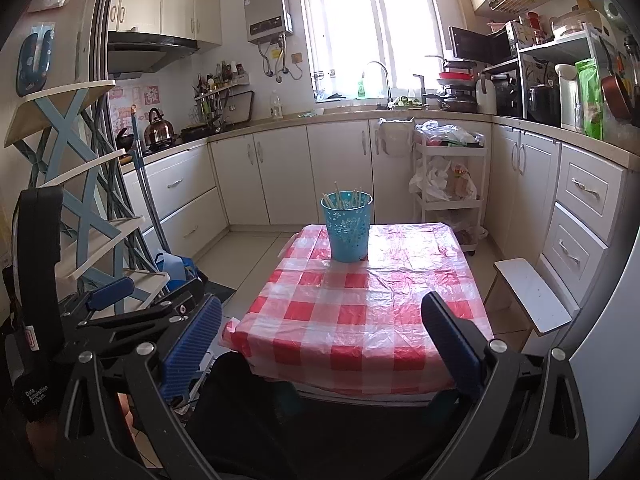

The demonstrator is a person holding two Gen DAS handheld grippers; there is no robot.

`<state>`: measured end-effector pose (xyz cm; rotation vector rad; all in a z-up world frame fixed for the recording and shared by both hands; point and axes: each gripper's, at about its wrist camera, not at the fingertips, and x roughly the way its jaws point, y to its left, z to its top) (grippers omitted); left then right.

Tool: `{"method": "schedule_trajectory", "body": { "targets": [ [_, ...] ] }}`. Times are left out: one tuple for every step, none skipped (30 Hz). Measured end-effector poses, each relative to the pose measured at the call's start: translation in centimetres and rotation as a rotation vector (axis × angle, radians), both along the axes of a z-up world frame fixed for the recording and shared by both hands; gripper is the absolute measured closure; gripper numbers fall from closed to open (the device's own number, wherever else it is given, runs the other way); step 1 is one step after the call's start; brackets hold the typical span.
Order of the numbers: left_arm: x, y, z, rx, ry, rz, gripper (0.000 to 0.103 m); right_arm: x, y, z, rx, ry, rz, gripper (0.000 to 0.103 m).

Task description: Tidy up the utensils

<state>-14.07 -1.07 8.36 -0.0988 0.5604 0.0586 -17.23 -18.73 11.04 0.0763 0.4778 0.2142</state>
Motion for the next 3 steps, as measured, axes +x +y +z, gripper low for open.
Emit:
{"method": "schedule_trajectory", "body": {
  "targets": [
    [0.08,0.11,-0.08,-0.002,0.005,0.004,0.008,-0.02,0.0,-0.05,0.0,0.001,0.001,0.007],
    [0.14,0.2,-0.1,-0.002,0.005,0.006,0.008,0.0,-0.03,-0.06,0.001,0.003,0.001,0.007],
    [0.11,0.17,-0.09,-0.001,0.003,0.007,0.008,0.09,-0.09,-0.05,0.001,0.005,0.002,0.007]
  ]
}}
